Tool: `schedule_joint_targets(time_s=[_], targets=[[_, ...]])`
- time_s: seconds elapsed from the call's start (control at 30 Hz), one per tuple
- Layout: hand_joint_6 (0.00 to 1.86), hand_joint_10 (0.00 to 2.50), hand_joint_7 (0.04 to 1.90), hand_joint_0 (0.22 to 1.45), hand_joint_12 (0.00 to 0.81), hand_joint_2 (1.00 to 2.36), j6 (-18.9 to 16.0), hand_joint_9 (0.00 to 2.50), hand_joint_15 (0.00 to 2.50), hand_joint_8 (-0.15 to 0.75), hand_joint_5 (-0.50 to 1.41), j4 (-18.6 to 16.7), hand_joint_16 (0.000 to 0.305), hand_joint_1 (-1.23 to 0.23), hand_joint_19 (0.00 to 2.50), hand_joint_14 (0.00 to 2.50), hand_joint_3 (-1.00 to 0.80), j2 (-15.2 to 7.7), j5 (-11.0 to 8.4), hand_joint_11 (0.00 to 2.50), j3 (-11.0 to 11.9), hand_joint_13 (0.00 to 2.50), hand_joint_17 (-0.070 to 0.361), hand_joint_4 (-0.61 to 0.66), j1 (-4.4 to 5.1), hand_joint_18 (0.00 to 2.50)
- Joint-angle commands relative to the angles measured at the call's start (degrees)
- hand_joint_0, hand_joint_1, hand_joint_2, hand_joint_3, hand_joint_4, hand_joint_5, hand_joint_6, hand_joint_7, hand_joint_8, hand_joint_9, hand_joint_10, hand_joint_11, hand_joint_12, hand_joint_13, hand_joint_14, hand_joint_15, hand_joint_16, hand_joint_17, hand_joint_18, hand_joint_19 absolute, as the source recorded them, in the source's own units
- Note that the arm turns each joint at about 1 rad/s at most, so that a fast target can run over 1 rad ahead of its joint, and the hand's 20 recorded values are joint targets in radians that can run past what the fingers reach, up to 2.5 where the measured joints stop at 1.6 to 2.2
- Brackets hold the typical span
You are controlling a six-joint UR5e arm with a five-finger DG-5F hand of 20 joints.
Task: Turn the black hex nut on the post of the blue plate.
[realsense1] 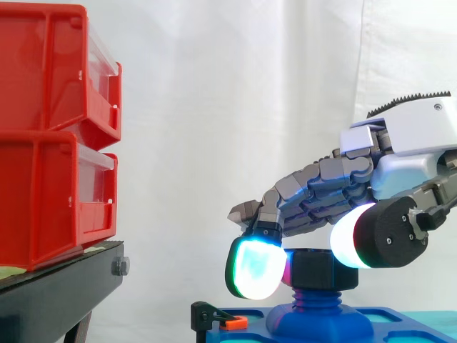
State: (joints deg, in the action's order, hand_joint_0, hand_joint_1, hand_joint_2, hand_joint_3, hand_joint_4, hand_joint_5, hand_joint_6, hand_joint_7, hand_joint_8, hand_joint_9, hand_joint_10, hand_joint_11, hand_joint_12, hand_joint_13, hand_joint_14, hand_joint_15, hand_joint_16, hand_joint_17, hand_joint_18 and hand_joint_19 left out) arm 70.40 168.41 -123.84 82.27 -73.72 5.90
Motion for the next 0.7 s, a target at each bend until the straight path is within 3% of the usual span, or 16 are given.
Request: schedule_joint_targets(time_s=[0.0, 0.37, 0.67], targets=[[0.50, 0.00, 0.93, 0.45, 0.357, 1.00, 0.0, 0.09, 0.00, 0.200, -0.22, 0.0, 0.056, -0.43, 0.00, 0.00, -0.50, 0.0, 0.00, 0.00, 0.0, 0.10, 0.126, 0.23, -0.10, 0.00], [0.50, 0.00, 1.00, 0.45, 0.357, 1.00, 0.0, 0.09, 0.00, 0.200, -0.22, 0.0, 0.056, -0.42, 0.00, 0.00, -0.50, 0.0, 0.88, 0.00, 0.0, 0.11, 0.126, 0.23, -0.36, 0.00], [0.50, 0.00, 1.04, 0.45, 0.356, 1.00, 0.0, 0.10, 0.00, 0.202, -0.22, -0.3, 0.056, -0.42, 0.00, 0.00, -0.50, 0.0, 2.46, 0.00, 0.0, 0.11, 0.126, 0.24, -1.33, 0.00]])
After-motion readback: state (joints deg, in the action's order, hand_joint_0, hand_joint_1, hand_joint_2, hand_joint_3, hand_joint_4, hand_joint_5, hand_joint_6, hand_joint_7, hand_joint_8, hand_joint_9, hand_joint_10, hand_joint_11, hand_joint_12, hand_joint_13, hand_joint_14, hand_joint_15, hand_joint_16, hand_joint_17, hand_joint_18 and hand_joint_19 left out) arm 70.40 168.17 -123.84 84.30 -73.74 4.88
